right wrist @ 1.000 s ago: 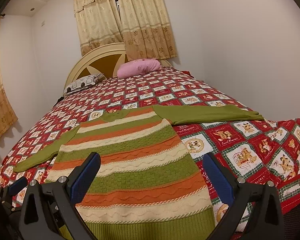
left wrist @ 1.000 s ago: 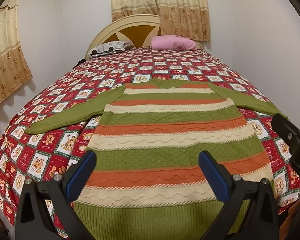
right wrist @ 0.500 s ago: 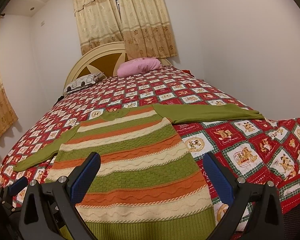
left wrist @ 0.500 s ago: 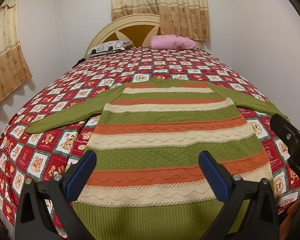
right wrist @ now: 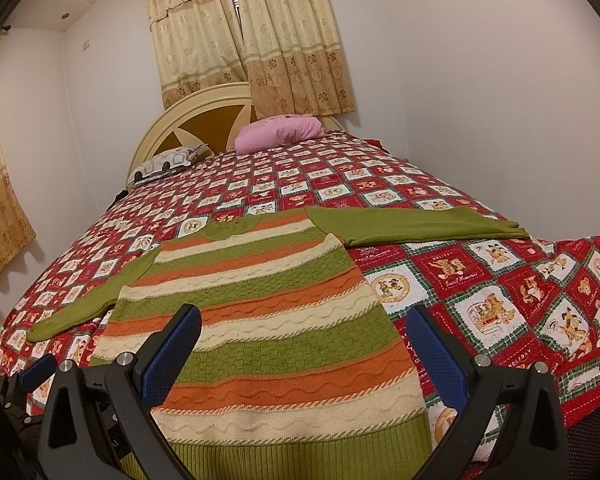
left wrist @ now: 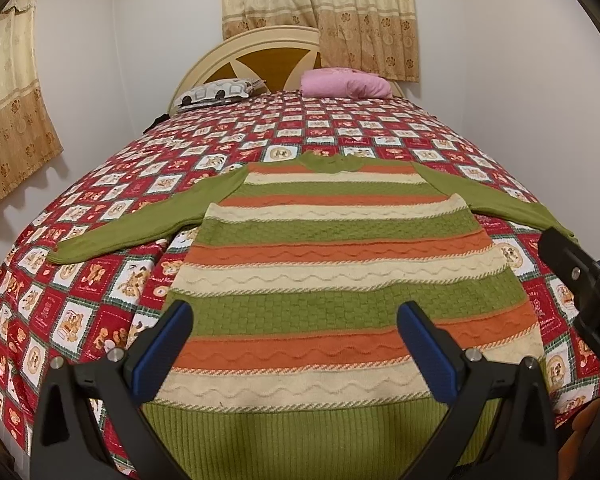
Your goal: Fold small clothes
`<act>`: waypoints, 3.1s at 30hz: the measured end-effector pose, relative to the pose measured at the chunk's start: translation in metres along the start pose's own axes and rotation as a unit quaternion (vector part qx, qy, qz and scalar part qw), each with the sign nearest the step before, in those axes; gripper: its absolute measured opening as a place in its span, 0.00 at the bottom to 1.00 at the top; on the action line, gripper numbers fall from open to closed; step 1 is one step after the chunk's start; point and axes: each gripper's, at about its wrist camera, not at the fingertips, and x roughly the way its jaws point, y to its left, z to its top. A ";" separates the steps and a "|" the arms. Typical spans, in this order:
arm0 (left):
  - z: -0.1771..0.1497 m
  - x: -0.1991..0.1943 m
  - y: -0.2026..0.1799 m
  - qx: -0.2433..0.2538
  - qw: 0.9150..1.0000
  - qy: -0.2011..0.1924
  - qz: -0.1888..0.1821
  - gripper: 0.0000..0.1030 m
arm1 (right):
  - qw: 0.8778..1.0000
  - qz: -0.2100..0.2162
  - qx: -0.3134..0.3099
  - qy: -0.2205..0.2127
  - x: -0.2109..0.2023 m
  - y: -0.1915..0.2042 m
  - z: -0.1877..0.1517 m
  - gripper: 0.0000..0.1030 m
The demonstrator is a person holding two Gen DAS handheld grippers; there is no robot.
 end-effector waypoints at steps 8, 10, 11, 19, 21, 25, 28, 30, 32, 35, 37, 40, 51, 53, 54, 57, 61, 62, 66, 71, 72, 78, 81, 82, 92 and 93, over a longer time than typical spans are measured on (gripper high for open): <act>-0.001 0.000 0.002 -0.003 1.000 0.002 -0.001 1.00 | 1.000 0.000 0.000 0.000 0.000 0.000 0.000 0.99; -0.001 0.001 0.002 -0.003 1.000 0.003 -0.002 1.00 | 1.000 0.000 0.000 -0.001 0.000 0.000 0.000 0.99; -0.001 0.001 0.001 -0.002 1.000 0.003 -0.001 1.00 | 1.000 0.000 0.000 -0.001 0.000 0.000 -0.001 0.99; -0.003 0.005 0.003 -0.003 1.000 0.009 -0.004 1.00 | 1.000 -0.001 0.000 0.001 0.002 0.000 -0.002 0.99; -0.003 0.006 0.003 -0.002 1.000 0.011 -0.005 1.00 | 1.000 -0.002 0.000 0.001 0.002 0.000 -0.003 0.99; -0.004 0.010 0.003 -0.003 1.000 0.015 -0.007 1.00 | 1.000 -0.006 -0.001 0.003 0.005 -0.001 -0.003 0.99; -0.002 0.012 0.006 -0.004 1.000 0.016 -0.006 1.00 | 1.000 -0.012 -0.007 0.000 0.006 0.000 -0.002 0.99; -0.001 0.016 0.008 -0.006 1.000 0.019 -0.007 1.00 | 1.000 -0.020 -0.011 -0.007 0.007 -0.001 -0.001 0.99; 0.000 0.022 0.010 -0.006 1.000 0.021 -0.006 1.00 | 0.999 -0.028 -0.012 -0.012 0.011 -0.004 0.000 0.99; 0.004 0.035 0.014 -0.009 1.000 0.028 -0.003 1.00 | 0.999 -0.040 -0.012 -0.016 0.019 -0.012 0.001 0.99; 0.007 0.044 0.018 -0.013 0.999 0.033 -0.003 1.00 | 0.999 -0.049 -0.013 -0.016 0.028 -0.019 0.003 0.99; 0.014 0.062 0.024 -0.018 0.999 0.039 0.001 1.00 | 0.998 -0.060 -0.013 -0.005 0.047 -0.031 0.009 0.99; 0.068 0.130 0.073 -0.024 0.998 -0.028 0.047 1.00 | 0.993 -0.114 0.041 0.007 0.110 -0.132 0.051 0.99; 0.074 0.146 0.088 -0.036 0.997 -0.031 0.066 1.00 | 0.987 -0.121 0.101 0.020 0.122 -0.174 0.062 0.95; 0.075 0.153 0.093 -0.041 0.996 -0.026 0.070 1.00 | 0.984 -0.123 0.129 0.026 0.127 -0.192 0.066 0.86; 0.071 0.185 0.111 -0.066 0.994 0.015 0.082 1.00 | 0.963 -0.123 0.233 0.059 0.148 -0.253 0.072 0.56; 0.059 0.202 0.120 -0.100 0.992 0.059 0.057 1.00 | 0.924 -0.104 0.357 0.092 0.175 -0.317 0.072 0.53; 0.059 0.200 0.121 -0.105 0.991 0.056 0.054 1.00 | 0.914 -0.097 0.381 0.095 0.182 -0.327 0.070 0.53; 0.054 0.202 0.122 -0.115 0.990 0.069 0.049 1.00 | 0.886 -0.096 0.438 0.115 0.212 -0.350 0.070 0.53; 0.052 0.221 0.133 -0.151 0.982 0.112 0.035 1.00 | 0.878 -0.121 0.453 0.100 0.238 -0.370 0.081 0.53; 0.050 0.222 0.138 -0.168 0.979 0.114 0.025 1.00 | 0.880 -0.121 0.449 0.100 0.242 -0.376 0.082 0.50; 0.049 0.222 0.143 -0.192 0.974 0.114 0.024 1.00 | 0.893 -0.140 0.409 0.125 0.248 -0.387 0.087 0.06; 0.049 0.222 0.143 -0.192 0.974 0.113 0.024 1.00 | 0.917 -0.146 0.358 0.095 0.227 -0.366 0.112 0.06; 0.049 0.221 0.143 -0.195 0.974 0.111 0.021 1.00 | 0.927 -0.144 0.336 0.084 0.220 -0.353 0.123 0.06; 0.052 0.207 0.150 -0.197 0.977 0.079 0.008 1.00 | 0.992 -0.027 0.110 0.060 0.219 -0.128 0.205 0.06; 0.053 0.205 0.148 -0.188 0.979 0.077 0.004 1.00 | 0.994 -0.014 0.093 0.064 0.225 -0.103 0.203 0.06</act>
